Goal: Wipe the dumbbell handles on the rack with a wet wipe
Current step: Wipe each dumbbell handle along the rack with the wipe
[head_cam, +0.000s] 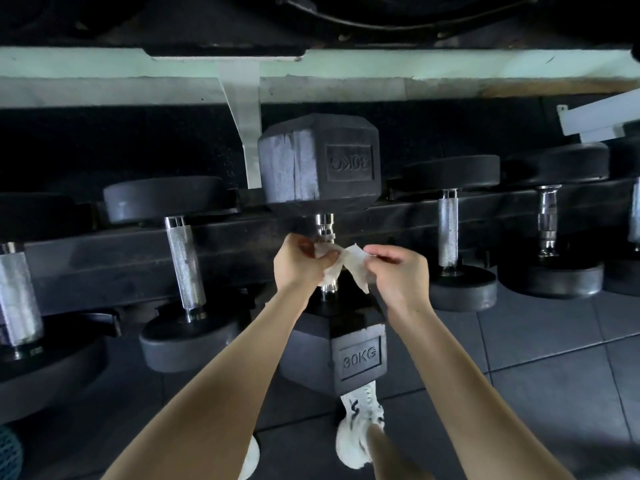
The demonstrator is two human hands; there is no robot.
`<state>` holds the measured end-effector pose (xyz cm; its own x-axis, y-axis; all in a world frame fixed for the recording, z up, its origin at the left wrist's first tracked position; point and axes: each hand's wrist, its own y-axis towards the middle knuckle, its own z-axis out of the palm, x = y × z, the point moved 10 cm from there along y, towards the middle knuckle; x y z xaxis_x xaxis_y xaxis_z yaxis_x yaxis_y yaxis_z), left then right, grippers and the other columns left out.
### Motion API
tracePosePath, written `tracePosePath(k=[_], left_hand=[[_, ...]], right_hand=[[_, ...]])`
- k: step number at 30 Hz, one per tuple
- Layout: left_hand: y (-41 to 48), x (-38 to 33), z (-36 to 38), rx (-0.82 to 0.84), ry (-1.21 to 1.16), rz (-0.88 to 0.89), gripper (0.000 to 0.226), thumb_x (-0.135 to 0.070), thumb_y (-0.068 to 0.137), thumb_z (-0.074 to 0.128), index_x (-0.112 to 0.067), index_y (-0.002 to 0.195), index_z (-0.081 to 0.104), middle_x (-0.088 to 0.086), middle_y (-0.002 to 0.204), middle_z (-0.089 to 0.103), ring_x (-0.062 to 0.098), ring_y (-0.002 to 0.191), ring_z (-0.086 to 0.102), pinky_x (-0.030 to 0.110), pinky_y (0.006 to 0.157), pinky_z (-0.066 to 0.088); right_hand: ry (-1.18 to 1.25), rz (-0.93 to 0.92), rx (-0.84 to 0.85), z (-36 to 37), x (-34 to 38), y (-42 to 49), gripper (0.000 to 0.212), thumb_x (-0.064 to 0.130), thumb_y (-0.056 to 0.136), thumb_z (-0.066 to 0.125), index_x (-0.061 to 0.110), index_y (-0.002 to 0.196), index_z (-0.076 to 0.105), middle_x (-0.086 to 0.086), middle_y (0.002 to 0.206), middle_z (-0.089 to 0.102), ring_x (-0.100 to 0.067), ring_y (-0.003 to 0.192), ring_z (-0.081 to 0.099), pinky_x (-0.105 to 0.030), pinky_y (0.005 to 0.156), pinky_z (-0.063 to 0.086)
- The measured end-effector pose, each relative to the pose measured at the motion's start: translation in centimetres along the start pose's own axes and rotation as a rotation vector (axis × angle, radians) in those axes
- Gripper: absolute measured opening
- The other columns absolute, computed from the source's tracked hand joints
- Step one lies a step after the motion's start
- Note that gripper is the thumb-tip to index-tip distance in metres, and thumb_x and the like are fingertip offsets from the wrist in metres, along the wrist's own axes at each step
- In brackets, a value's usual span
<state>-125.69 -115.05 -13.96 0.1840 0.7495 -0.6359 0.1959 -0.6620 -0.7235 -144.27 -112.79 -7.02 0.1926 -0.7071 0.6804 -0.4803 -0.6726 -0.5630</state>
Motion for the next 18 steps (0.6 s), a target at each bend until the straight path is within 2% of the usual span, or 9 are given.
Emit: tracePosePath(k=[2,3,6,8,9,11,13,15,18], left_hand=[[-0.1,-0.4,0.2,-0.02,0.082,0.028,0.038,-0.027,0.069,0.083,-0.018,0.088,0.052,-0.005,0.086,0.061,0.017,0.083,0.062,0.035,0.078,0.055],[-0.2,-0.5,0.2,-0.024,0.094,0.031,0.036,-0.026,0.07,0.082,-0.017,0.087,0.052,-0.006,0.084,0.06,0.017,0.083,0.061,0.032,0.076,0.053],[-0.1,0.4,0.4,-0.027,0.0,-0.082,0.021,-0.02,0.075,0.078,-0.015,0.083,0.058,-0.002,0.081,0.065,0.013,0.068,0.062,0.021,0.055,0.048],[-0.5,1.7,0.4,-0.007,-0.178,-0.232,0.009,-0.007,0.082,0.068,-0.012,0.089,0.066,0.003,0.081,0.068,0.014,0.062,0.062,0.02,0.05,0.048],[-0.7,1.9,0.6,0.037,-0.263,-0.255,0.014,-0.001,0.086,0.061,-0.009,0.096,0.066,0.005,0.081,0.067,0.014,0.064,0.061,0.023,0.054,0.052],[-1.2,1.6,1.0,0.121,-0.398,-0.251,0.02,0.004,0.09,0.053,0.0,0.107,0.062,0.006,0.081,0.063,0.018,0.072,0.062,0.032,0.074,0.057],[-1.6,2.0,0.3,0.099,-0.466,-0.254,0.013,0.002,0.091,0.052,-0.002,0.093,0.065,0.011,0.081,0.067,0.027,0.079,0.065,0.041,0.086,0.055],[-1.9,2.5,-0.5,0.032,-0.508,-0.265,0.012,-0.006,0.09,0.056,-0.008,0.085,0.067,0.014,0.085,0.071,0.028,0.083,0.069,0.043,0.087,0.055],[-1.4,2.1,-1.0,-0.047,-0.245,-0.116,0.01,-0.015,0.086,0.067,-0.015,0.096,0.067,0.003,0.09,0.07,0.02,0.084,0.068,0.038,0.081,0.057]], right_hand=[[0.014,0.004,-0.021,-0.7,-0.2,0.6,0.02,-0.001,0.084,0.063,0.009,0.098,0.073,0.001,0.084,0.07,-0.011,0.077,0.067,-0.028,0.078,0.058],[0.017,-0.009,-0.016,-0.7,0.1,0.9,0.02,0.001,0.083,0.064,0.011,0.099,0.072,0.002,0.086,0.071,-0.011,0.081,0.067,-0.029,0.081,0.057],[-0.016,-0.065,0.073,1.5,1.2,1.4,0.024,0.007,0.08,0.067,0.016,0.102,0.067,0.002,0.081,0.072,-0.009,0.08,0.067,-0.029,0.079,0.056],[-0.065,-0.105,0.14,3.3,1.6,1.4,0.025,0.008,0.08,0.065,0.02,0.102,0.064,0.002,0.086,0.073,-0.01,0.084,0.068,-0.033,0.08,0.057],[-0.102,-0.137,0.169,4.1,1.8,1.4,0.025,0.008,0.082,0.064,0.019,0.104,0.063,0.003,0.092,0.072,-0.01,0.088,0.067,-0.032,0.081,0.056],[-0.223,-0.219,0.22,5.4,2.5,1.2,0.029,0.007,0.086,0.058,0.017,0.113,0.062,0.005,0.104,0.068,-0.009,0.095,0.064,-0.025,0.08,0.053],[-0.333,-0.259,0.276,6.3,2.7,0.5,0.039,0.008,0.087,0.052,0.018,0.124,0.057,0.004,0.114,0.065,-0.012,0.101,0.061,-0.024,0.08,0.05],[-0.377,-0.262,0.333,6.8,2.1,0.1,0.044,0.012,0.088,0.051,0.019,0.132,0.05,0.003,0.119,0.062,-0.015,0.105,0.059,-0.028,0.083,0.049],[-0.307,-0.219,0.309,6.5,1.3,0.4,0.037,0.015,0.092,0.049,0.02,0.129,0.047,0.002,0.115,0.064,-0.015,0.092,0.062,-0.027,0.07,0.048]])
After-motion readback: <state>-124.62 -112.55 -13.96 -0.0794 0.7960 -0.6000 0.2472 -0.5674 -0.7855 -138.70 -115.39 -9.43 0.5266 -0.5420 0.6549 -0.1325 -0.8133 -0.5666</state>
